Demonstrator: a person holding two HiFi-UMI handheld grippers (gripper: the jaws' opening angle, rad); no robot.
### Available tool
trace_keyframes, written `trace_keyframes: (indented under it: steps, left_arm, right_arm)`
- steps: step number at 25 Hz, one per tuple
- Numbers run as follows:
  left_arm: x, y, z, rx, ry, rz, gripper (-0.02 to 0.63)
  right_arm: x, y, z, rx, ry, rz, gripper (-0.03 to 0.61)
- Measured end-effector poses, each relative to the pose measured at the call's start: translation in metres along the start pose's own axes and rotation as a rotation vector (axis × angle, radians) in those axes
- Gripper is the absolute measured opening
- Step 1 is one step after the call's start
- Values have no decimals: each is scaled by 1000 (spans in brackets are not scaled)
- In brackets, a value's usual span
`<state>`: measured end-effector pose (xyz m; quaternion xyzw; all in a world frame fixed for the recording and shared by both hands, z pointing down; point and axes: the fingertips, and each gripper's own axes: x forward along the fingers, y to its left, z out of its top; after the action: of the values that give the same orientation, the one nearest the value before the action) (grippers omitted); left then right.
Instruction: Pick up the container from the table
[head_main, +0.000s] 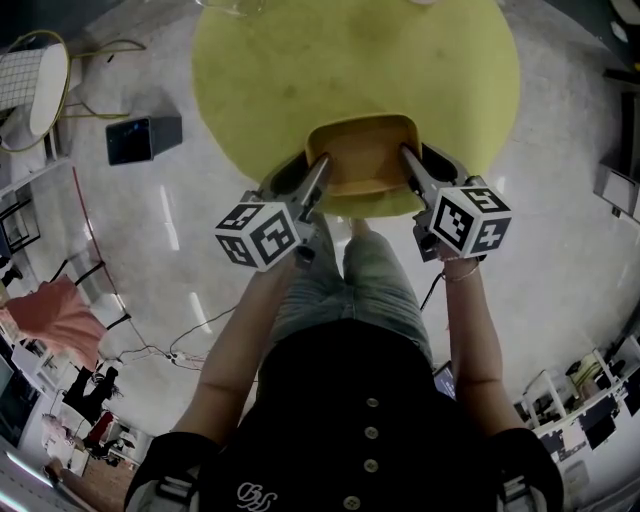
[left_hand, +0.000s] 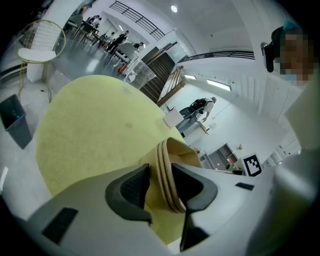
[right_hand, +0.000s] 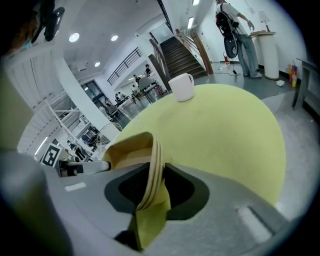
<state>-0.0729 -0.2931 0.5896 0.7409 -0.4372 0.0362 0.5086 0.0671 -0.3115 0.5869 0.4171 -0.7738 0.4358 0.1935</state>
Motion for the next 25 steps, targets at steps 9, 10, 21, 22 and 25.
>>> trace_keyframes:
  steps: [9, 10, 21, 22, 25]
  left_arm:
    - [-18, -11, 26, 48, -73, -8, 123]
    - [-20, -14, 30, 56, -82, -10, 123]
    - [-41, -45, 74, 141, -152, -67, 114]
    - [-44, -49, 79, 148, -162, -77, 114]
    - [-54, -67, 98, 186, -196, -101, 114]
  right_arm:
    - [-15, 21, 6, -6, -53, 16, 69]
    - [-17, 24, 9, -13, -62, 16, 69]
    - [-47, 59, 50, -66, -189, 31, 72]
    - [-51, 63, 56, -75, -206, 35, 73]
    - [-63, 75, 75, -93, -260, 52, 74]
